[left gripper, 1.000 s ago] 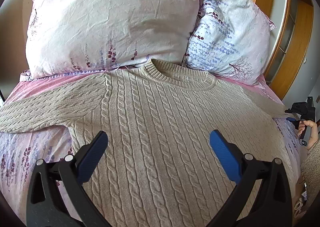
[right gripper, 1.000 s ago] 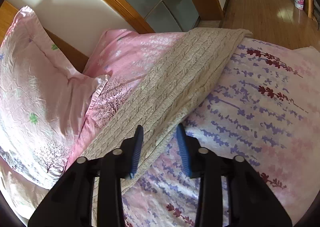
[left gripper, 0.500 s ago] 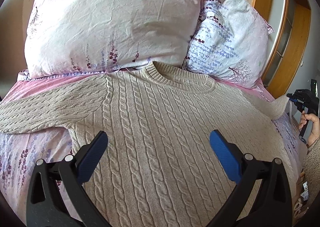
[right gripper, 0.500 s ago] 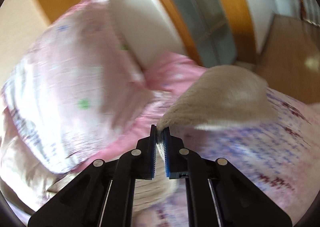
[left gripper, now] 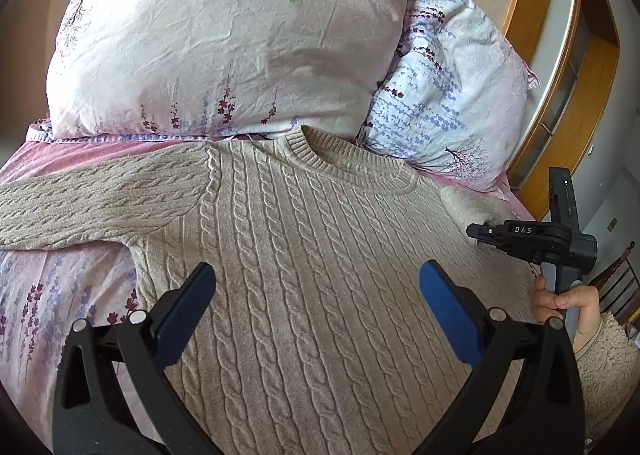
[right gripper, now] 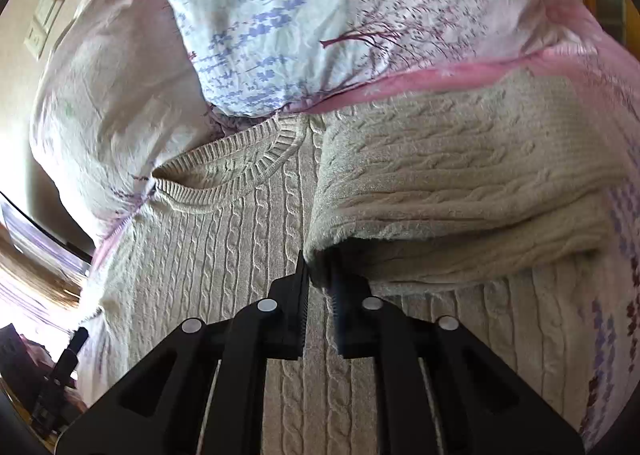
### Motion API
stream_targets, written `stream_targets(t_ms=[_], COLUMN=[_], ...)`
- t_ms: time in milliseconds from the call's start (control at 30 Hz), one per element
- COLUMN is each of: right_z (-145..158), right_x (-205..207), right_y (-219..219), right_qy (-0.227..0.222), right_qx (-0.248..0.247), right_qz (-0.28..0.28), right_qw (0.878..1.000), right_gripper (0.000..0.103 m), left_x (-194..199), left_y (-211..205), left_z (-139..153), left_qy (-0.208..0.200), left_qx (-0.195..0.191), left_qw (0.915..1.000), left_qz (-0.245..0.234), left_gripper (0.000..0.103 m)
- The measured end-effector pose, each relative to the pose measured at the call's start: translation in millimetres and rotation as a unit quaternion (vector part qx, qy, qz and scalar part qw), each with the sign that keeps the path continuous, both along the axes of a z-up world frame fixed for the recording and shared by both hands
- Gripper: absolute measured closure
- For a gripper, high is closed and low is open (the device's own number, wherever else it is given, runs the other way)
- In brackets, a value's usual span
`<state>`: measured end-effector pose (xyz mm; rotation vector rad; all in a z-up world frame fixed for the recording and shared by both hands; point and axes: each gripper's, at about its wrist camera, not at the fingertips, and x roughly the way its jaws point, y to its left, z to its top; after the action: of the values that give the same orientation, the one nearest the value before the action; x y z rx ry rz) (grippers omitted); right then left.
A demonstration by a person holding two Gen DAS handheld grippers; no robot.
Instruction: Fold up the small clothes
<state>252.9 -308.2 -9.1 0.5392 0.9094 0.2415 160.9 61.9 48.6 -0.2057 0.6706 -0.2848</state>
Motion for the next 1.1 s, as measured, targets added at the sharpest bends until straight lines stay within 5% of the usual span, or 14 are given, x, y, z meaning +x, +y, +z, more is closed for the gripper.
stream_targets(t_ms=[100,300,400,467,533,800,900,1000,1100], right_z=[0.9,0.8,1.1,4.4,16.1,67.5,47.9,15.1,11.9], right_x=[-0.8,3.1,6.2,11.0,16.0,35.6,41.7,45.5,28.4], right_y=[-28.6,-78.8,-97.0,-98.9,-89.6,58.8,125.4,175.4,166.2], right_qy=[0.011,0.022,0.024,0.019,-0.001,-0.102,-0.078,-0.008,-0.004], right_qx=[0.071,0.125,0.118,0.094,0.063,0.002,-0.026,-0.049,-0.027], right_qz=[-0.040,-0.133,-0.175,-0.187,-0.183,0.016,0.092,0.169,0.171], right_qw=[0.997,0.983,0.977,0.978,0.981,0.995,0.992,0.984,0.985], right_gripper=[0.066,0.064,0.069,0.090,0.093,0.094,0.093,0.082,0.072], left_x=[-0.1,3.0,2.0,1.8,1.6,8.7,13.8,20.4,29.9], left_y=[3.8,15.4,22.2,28.0,36.4,69.5,70.8,68.7,66.7], left_z=[-0.3,-4.7,-5.4,-4.4,-2.7,-6.1,-11.4,-16.5,-21.4], left_qy=[-0.004,0.005,0.005,0.002,-0.003,0.005,0.024,0.041,0.065], left_qx=[-0.002,-0.024,-0.025,-0.022,-0.027,-0.098,-0.124,-0.151,-0.189], left_qw=[1.0000,0.9997,0.9996,0.9996,0.9993,0.9929,0.9904,0.9868,0.9794], left_qz=[0.002,0.009,0.014,0.018,0.024,0.068,0.057,0.040,0.026], left_gripper=[0.002,0.002,0.002,0.002,0.002,0.002,0.002,0.002,0.002])
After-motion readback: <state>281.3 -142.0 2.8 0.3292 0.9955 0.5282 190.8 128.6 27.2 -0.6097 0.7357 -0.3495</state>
